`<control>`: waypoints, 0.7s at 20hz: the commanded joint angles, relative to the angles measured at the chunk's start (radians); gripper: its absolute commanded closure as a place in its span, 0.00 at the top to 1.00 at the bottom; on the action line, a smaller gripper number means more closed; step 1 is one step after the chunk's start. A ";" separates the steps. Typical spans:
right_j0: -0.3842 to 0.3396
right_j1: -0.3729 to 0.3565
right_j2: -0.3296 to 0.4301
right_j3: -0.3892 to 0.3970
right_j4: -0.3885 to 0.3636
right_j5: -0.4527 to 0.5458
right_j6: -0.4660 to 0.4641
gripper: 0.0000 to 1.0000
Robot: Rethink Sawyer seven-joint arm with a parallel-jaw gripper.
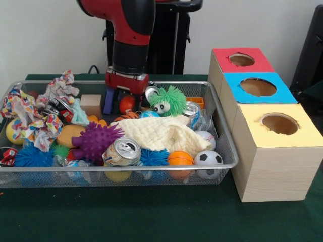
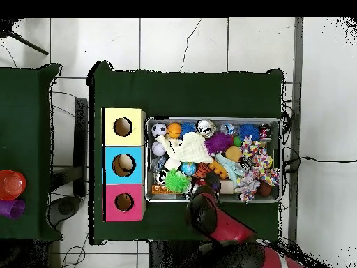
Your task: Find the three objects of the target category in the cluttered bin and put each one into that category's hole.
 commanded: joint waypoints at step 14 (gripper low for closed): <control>0.124 0.143 0.084 -0.162 -0.511 0.244 -0.041 1.00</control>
